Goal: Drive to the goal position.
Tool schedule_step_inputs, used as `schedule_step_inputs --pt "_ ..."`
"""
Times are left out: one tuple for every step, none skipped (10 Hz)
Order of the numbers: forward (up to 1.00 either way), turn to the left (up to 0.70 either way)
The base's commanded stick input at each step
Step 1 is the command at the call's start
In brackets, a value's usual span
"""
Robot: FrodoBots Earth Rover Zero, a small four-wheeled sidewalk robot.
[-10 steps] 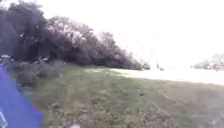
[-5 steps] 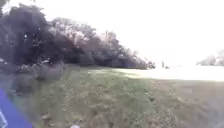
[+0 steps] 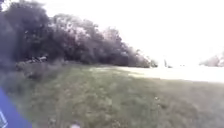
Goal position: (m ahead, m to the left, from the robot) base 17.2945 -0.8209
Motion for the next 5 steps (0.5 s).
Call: schedule_step_inputs --pt "0.7 0.0" --pt "0.7 0.0" --pt "0.7 0.0" --pt "0.7 0.0" --pt "0.7 0.0"
